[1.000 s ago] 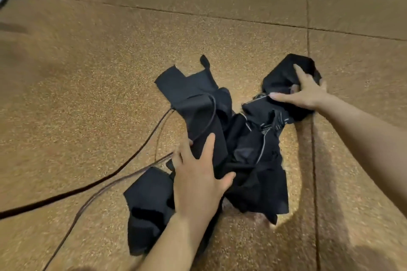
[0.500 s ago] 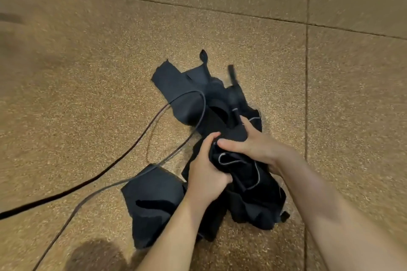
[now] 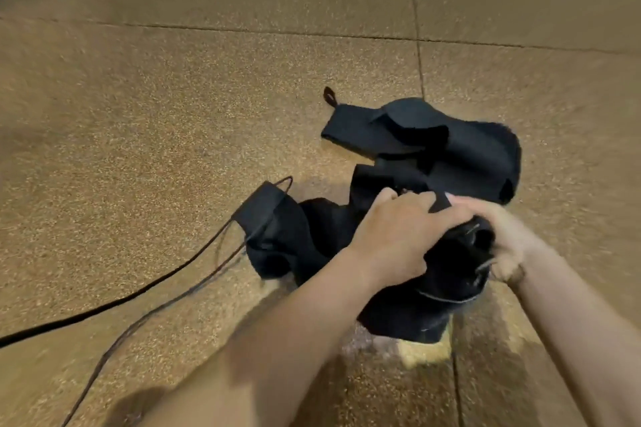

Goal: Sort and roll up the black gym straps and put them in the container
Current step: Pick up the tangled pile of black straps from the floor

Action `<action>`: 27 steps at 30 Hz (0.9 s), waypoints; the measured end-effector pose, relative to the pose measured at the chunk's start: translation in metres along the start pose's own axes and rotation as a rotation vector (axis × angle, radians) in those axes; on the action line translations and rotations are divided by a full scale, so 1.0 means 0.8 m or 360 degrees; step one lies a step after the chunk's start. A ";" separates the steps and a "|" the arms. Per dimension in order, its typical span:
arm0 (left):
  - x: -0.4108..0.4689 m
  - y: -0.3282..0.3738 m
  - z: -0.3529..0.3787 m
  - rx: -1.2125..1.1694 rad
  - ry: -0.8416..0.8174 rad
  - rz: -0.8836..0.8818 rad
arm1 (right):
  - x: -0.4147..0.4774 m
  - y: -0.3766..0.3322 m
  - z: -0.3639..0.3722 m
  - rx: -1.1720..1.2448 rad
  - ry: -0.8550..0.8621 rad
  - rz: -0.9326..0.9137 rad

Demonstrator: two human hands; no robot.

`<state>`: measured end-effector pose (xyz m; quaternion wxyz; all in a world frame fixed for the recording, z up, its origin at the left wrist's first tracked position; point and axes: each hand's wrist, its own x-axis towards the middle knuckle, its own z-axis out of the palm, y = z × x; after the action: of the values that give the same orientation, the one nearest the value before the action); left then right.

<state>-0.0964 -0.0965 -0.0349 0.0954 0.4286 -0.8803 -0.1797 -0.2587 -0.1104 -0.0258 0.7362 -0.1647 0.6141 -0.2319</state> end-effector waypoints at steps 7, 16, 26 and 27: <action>-0.018 -0.057 0.010 -0.0058 0.0005 -0.0293 | -0.001 0.037 0.005 0.0413 0.0124 -0.0217; -0.073 -0.116 0.035 -0.1052 0.0225 -0.1039 | -0.026 0.038 0.038 0.0562 0.0262 -0.0190; -0.119 0.069 -0.149 -0.2911 0.0672 -0.1845 | -0.247 -0.053 0.118 0.0477 0.0300 -0.0143; -0.125 0.087 -0.179 -0.2980 0.0692 -0.1893 | -0.277 -0.067 0.129 0.0463 0.0289 -0.0118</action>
<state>-0.0391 -0.0116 0.1228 0.4294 0.5615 -0.0202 -0.7070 -0.1956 -0.0393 0.2059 0.6848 -0.0574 0.6314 -0.3594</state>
